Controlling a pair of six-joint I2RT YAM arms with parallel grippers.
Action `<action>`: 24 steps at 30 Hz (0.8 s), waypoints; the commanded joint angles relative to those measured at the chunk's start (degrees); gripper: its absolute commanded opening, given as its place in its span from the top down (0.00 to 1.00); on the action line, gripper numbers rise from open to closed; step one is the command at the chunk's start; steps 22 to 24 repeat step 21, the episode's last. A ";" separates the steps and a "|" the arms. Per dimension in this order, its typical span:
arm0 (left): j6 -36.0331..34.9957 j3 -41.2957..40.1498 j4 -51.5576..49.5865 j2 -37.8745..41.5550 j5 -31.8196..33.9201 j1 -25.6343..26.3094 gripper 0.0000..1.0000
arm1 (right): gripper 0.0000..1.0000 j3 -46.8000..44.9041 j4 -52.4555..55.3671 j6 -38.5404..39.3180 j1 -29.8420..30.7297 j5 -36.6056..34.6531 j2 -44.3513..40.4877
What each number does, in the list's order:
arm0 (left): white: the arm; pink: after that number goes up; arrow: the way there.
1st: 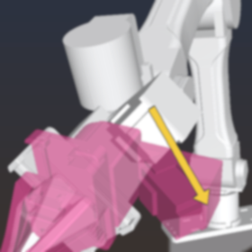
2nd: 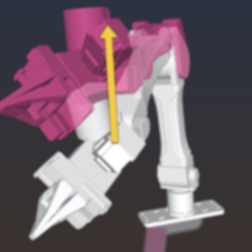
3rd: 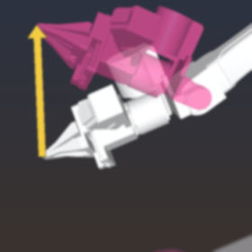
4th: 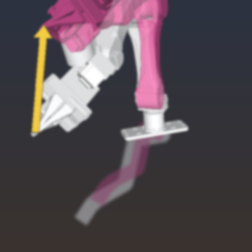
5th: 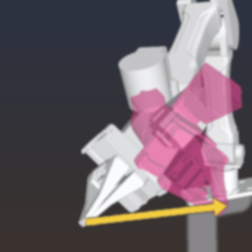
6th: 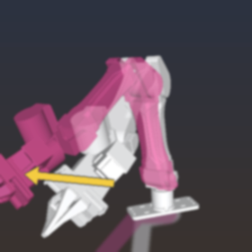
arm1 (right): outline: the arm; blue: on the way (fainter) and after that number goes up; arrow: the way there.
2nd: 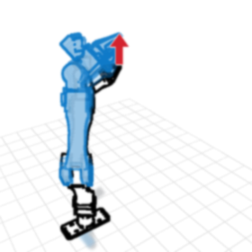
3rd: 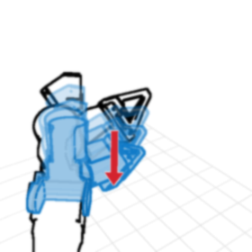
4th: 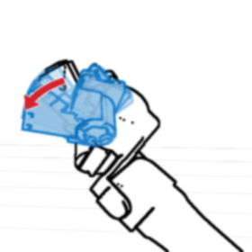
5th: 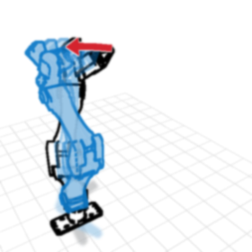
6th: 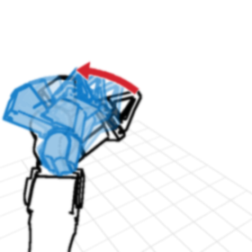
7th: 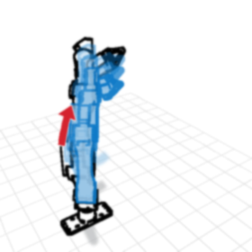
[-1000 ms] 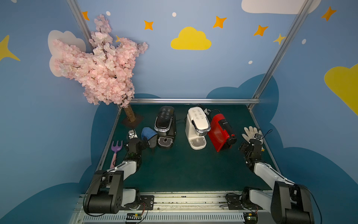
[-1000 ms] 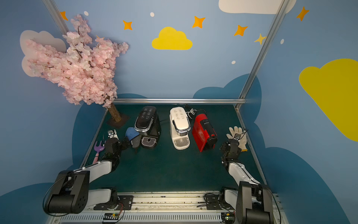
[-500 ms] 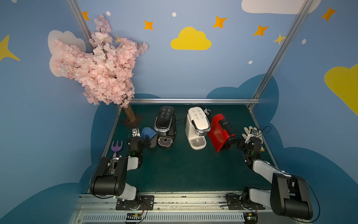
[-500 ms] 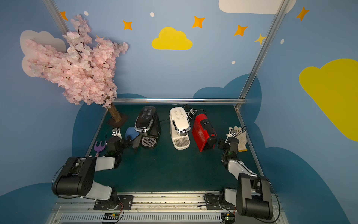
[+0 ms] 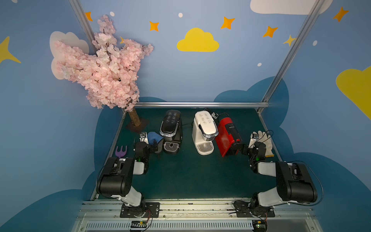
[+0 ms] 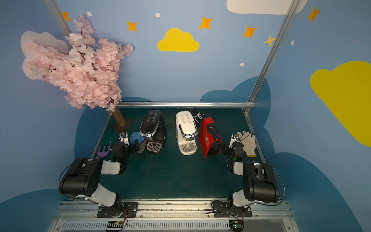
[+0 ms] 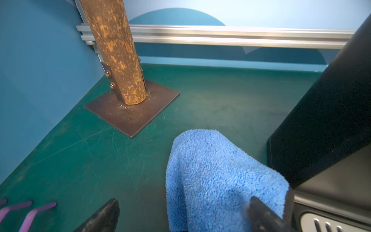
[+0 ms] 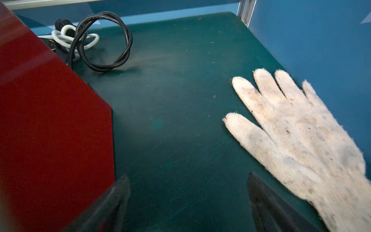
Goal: Wipe the surface of a coffee machine
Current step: Reset both arms
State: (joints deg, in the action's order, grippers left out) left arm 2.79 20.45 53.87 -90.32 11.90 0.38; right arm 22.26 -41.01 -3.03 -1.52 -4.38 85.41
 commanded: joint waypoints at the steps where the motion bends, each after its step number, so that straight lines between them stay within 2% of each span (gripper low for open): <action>1: -0.68 -0.31 1.86 -0.08 -0.76 -0.03 0.00 | 0.09 2.30 2.81 0.88 2.32 1.78 -1.35; 4: -0.68 -0.29 1.86 -0.12 -0.75 -0.01 0.00 | 0.08 2.85 3.55 1.50 3.50 -0.14 -1.17; 24: -0.68 -0.32 1.94 -0.07 -0.74 0.01 0.00 | 0.08 3.46 5.08 1.88 3.80 -0.63 -1.31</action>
